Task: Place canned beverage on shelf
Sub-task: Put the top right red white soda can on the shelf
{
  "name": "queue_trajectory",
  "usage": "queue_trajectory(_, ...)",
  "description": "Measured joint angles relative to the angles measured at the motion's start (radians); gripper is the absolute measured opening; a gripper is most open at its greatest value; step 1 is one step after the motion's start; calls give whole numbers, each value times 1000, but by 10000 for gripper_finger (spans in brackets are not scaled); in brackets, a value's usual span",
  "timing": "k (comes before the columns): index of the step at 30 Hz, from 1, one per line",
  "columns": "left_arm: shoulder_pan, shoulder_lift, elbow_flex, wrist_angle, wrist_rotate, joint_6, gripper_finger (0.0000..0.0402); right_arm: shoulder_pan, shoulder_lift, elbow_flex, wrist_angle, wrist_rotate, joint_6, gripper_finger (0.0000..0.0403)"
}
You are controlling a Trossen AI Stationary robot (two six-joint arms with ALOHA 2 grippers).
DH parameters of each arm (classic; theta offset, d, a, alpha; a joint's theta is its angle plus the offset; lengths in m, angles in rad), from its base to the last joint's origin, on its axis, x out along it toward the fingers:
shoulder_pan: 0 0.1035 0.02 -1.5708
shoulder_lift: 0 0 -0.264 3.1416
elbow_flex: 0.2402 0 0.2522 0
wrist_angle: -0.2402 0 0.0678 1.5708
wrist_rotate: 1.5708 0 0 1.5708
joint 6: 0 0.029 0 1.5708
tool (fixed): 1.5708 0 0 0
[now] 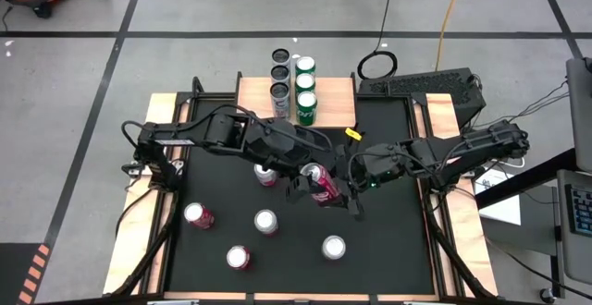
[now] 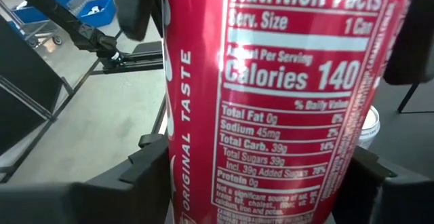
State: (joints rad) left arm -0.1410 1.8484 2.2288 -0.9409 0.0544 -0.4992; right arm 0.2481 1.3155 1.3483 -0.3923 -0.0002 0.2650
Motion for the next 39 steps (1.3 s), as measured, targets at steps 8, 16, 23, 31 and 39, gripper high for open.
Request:
queue_trajectory(8,1,-49,0,-6,-51,8,365,0,0,0,13,0,7,271)
queue_trajectory(16,-6,-157,-1,-5,-220,28,366,0,0,0,58,-2,12,271)
queue_trajectory(23,-60,-236,0,134,-364,8,366,0,0,0,165,-5,30,271)
queue_trajectory(31,-121,-249,0,120,-493,98,366,-6,0,0,303,0,91,272)
queue_trajectory(39,-202,-263,-2,64,-642,158,351,-14,0,0,443,111,119,272)
